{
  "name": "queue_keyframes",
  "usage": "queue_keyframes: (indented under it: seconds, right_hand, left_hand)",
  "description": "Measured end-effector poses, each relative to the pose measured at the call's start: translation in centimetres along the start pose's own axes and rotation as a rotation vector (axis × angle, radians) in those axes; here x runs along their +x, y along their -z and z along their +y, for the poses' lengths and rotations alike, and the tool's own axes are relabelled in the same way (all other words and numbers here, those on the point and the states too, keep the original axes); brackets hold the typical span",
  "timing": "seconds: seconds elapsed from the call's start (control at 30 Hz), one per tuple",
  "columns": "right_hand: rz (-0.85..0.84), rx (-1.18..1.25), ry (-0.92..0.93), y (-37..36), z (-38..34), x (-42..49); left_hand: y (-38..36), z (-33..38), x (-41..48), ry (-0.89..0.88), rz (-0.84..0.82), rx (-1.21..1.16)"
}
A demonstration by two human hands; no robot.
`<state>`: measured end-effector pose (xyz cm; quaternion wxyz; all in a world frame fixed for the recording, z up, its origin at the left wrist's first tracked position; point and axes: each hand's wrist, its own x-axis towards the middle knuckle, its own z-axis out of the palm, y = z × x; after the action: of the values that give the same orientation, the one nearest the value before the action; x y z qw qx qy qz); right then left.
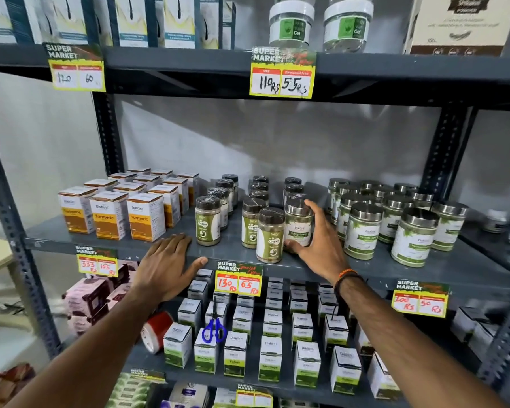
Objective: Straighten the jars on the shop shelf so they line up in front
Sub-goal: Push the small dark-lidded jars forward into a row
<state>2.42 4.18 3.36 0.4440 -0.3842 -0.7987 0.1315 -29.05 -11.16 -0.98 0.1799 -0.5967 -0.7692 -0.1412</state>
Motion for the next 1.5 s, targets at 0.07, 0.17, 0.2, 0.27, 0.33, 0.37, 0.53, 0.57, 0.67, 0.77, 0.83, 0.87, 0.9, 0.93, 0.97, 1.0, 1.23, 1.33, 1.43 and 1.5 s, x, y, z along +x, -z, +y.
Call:
queue_keyframes:
  seconds: [0.07,0.17,0.2,0.27,0.33,0.37,0.53,0.57,0.67,0.77,0.83,0.87,0.9,0.93,0.97,1.0,1.23,1.33,1.43,1.5]
  right_hand:
    - [0.004,-0.005,0.002,-0.1,0.2,0.2]
    - [0.019,0.003,0.017,0.1,0.4,0.3]
    - [0.027,0.011,0.017,0.2,0.4,0.3]
    - [0.052,0.033,0.016,0.6,0.3,-0.1]
    - [0.081,0.055,0.019,1.4,0.1,-0.7]
    - [0.094,0.064,0.021,1.9,-0.1,-1.0]
    - [0.136,0.076,0.068,6.3,-1.5,-2.5]
    - [0.147,0.074,0.074,7.4,-1.8,-2.7]
    - [0.18,0.061,0.093,11.0,-2.1,-3.4]
    - [0.22,0.036,0.11,15.2,-1.7,-4.1]
    - [0.255,0.019,0.104,17.9,-1.1,-4.4]
    - [0.27,0.011,0.099,19.3,-0.6,-4.6]
    - [0.287,0.007,0.092,20.6,0.0,-4.8]
    - [0.304,0.006,0.087,22.0,0.5,-5.2]
    - [0.323,0.0,0.079,23.1,1.2,-5.3]
    - [0.342,-0.008,0.066,24.2,1.9,-5.6]
    - [0.393,-0.037,-0.047,28.5,8.1,-7.8]
    - [0.37,-0.054,-0.069,28.6,10.5,-8.5]
    - [0.333,-0.073,-0.104,28.0,12.7,-8.4]
    - [0.303,-0.075,-0.125,27.4,13.7,-8.3]
  left_hand:
    - [-0.1,-0.1,0.0,-0.001,0.006,0.0]
    - [-0.1,-0.1,-0.1,0.001,0.015,-0.012]
    - [0.0,0.0,-0.1,0.002,0.011,-0.015]
    - [0.5,0.1,-0.3,0.001,-0.004,-0.026]
    - [1.3,0.4,-0.6,0.008,-0.003,-0.054]
    - [1.8,0.6,-0.9,0.018,0.009,-0.074]
    - [5.6,2.8,-1.6,0.028,0.132,-0.099]
    - [6.8,3.7,-1.5,0.018,0.166,-0.099]
    - [10.0,7.4,-0.8,-0.015,0.27,-0.118]
    - [12.5,11.8,0.4,-0.076,0.329,-0.121]
    - [13.4,14.6,1.1,-0.124,0.348,-0.109]
    - [13.8,16.2,1.4,-0.148,0.352,-0.11]
    - [14.1,17.7,1.7,-0.172,0.353,-0.112]
    - [14.2,19.3,1.9,-0.196,0.35,-0.112]
    - [14.2,20.7,2.0,-0.22,0.344,-0.107]
    - [13.9,22.2,2.2,-0.247,0.338,-0.103]
    - [9.2,29.0,2.5,-0.307,0.185,-0.135]
    - [6.5,29.9,2.6,-0.278,0.06,-0.126]
    - [4.1,30.1,3.0,-0.29,-0.007,-0.134]
    - [2.8,30.0,3.2,-0.28,-0.055,-0.134]
